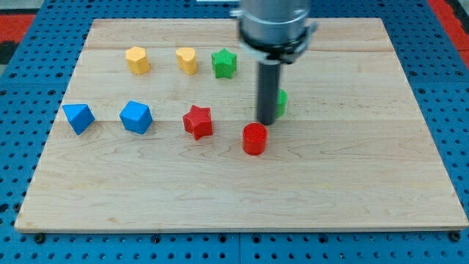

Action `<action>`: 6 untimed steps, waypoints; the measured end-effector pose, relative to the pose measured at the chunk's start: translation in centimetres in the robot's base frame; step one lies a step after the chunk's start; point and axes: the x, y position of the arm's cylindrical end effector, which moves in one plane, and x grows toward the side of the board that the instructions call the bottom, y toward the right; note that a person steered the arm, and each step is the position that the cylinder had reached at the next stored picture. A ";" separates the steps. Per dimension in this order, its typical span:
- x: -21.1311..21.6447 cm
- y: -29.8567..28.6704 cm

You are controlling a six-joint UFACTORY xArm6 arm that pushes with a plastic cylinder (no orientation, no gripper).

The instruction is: Move the red circle to the right of the red star

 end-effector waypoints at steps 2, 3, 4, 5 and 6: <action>-7.8 2.0; -5.6 6.2; 4.1 8.7; 10.8 5.6; 10.5 -0.5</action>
